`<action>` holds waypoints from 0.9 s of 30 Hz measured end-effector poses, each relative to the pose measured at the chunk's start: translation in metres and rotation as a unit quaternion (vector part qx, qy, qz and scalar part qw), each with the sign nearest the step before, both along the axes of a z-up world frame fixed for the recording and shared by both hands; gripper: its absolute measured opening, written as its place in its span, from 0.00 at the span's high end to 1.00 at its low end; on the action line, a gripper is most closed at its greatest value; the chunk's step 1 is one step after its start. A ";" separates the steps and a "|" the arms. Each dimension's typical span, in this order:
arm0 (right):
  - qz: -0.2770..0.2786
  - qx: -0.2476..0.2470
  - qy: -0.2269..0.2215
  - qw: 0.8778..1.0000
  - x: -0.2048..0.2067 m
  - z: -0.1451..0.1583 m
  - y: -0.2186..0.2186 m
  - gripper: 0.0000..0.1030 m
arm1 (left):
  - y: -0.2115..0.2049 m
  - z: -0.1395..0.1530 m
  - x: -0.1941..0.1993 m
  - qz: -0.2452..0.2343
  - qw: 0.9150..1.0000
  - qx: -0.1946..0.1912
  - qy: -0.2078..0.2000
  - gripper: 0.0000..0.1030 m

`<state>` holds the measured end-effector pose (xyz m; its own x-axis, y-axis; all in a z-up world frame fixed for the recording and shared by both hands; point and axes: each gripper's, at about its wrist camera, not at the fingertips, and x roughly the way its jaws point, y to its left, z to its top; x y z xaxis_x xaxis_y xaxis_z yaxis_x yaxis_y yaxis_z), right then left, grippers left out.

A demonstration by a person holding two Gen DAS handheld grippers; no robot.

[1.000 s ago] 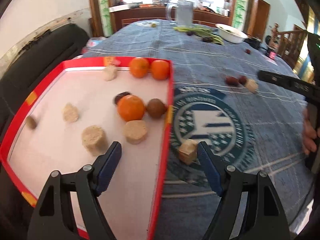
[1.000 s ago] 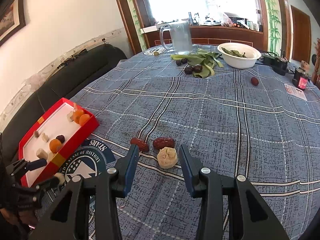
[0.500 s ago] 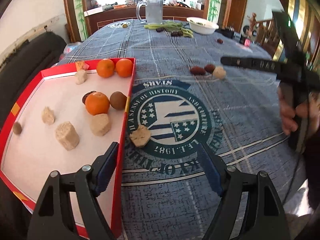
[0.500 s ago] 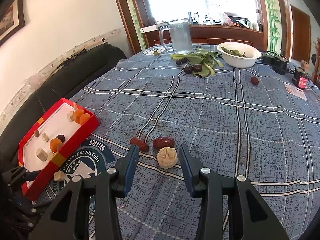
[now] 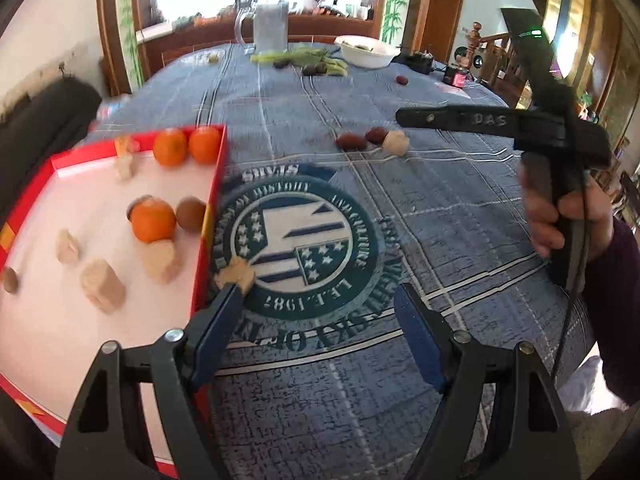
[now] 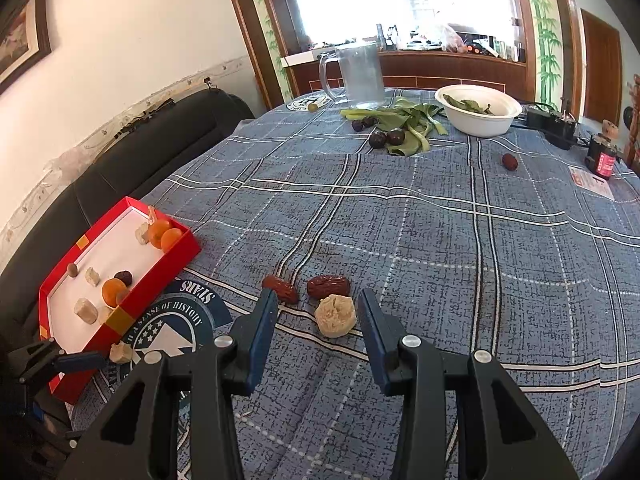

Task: Organize fruits
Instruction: 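Grasp a tan round slice with the left gripper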

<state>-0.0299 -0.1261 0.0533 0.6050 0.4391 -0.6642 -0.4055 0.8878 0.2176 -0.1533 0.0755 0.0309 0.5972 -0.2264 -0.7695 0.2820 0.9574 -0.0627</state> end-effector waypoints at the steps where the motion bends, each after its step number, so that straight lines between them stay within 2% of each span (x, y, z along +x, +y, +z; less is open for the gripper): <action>1: 0.001 0.001 0.000 1.000 0.000 0.000 0.000 0.60 | -0.001 0.000 0.000 -0.001 1.000 0.003 0.001 0.24; 4: 0.001 0.001 0.000 1.000 0.000 0.000 0.000 0.60 | -0.001 -0.002 0.001 0.000 1.000 0.001 -0.005 0.24; 9: 0.000 0.003 0.000 1.000 0.000 0.001 -0.001 0.60 | 0.002 -0.009 0.009 -0.002 0.999 0.040 -0.024 0.24; 15: 0.001 0.002 0.000 1.000 0.000 0.001 -0.001 0.60 | 0.016 -0.010 0.022 0.007 0.999 0.035 -0.017 0.24; 20: 0.000 0.003 0.001 1.000 0.001 0.001 -0.001 0.60 | 0.010 -0.015 0.015 -0.028 0.999 0.042 0.000 0.25; 22: 0.001 0.003 0.001 1.000 0.001 0.001 -0.001 0.60 | 0.007 -0.014 0.010 -0.044 0.998 0.045 -0.003 0.32; 24: 0.001 0.004 0.001 1.000 0.001 0.001 -0.001 0.60 | 0.009 -0.014 0.013 -0.041 0.998 0.042 -0.001 0.33; 27: -0.001 0.002 0.000 1.000 0.001 0.001 -0.001 0.60 | 0.009 -0.016 0.021 -0.038 0.998 0.052 -0.005 0.40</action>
